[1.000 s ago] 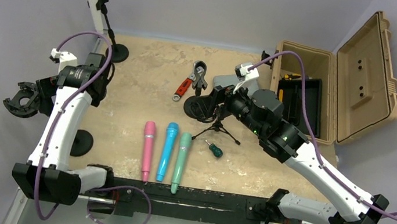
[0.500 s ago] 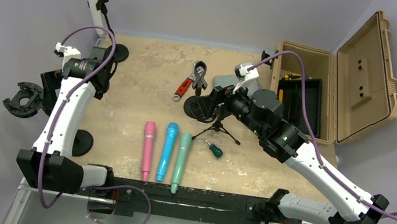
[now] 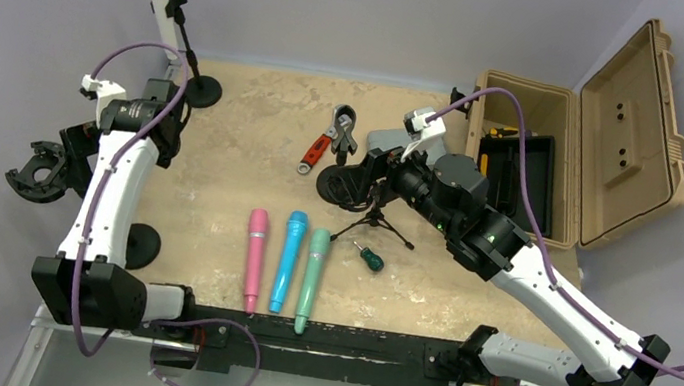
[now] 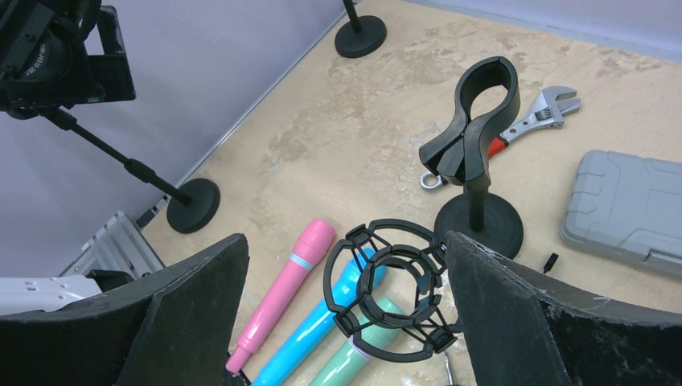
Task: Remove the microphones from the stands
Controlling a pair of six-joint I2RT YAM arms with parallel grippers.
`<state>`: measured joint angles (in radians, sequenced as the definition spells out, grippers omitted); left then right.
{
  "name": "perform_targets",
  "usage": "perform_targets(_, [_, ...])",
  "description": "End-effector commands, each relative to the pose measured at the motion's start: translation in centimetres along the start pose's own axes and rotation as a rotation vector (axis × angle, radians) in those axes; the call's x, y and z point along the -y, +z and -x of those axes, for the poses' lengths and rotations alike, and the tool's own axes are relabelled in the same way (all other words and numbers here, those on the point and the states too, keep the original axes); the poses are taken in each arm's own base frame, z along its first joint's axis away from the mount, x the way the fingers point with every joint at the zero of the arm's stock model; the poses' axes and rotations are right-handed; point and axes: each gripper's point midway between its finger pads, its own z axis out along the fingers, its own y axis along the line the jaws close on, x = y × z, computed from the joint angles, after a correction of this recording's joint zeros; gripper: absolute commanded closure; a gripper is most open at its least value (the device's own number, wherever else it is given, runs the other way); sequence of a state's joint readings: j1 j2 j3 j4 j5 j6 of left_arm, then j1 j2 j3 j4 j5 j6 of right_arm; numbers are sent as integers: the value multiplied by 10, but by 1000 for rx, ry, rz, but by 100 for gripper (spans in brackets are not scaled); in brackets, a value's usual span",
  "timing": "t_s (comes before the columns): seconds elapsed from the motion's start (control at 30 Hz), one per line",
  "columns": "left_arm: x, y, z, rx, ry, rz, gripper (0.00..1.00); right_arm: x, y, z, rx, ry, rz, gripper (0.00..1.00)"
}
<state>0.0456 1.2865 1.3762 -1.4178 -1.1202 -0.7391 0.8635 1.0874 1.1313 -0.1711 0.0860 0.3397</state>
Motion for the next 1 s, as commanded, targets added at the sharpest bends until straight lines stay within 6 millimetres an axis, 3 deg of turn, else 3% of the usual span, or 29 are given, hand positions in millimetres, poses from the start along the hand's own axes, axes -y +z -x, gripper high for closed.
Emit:
perform_targets(0.0, [7, 6, -3, -8, -17, -9, 0, -7, -3, 18, 56, -9, 26, 10])
perform_targets(0.53, [33, 24, -64, -168, 27, 15, 0, -8, -8, 19, 68, -1, 38, 10])
perform_targets(0.8, [61, 33, -101, -291, 88, -27, 1, -8, -11, 19, 81, 3, 41, 10])
perform_targets(0.97, [49, 29, -97, -296, 104, 43, 8, -9, -12, 20, 94, 8, 49, 10])
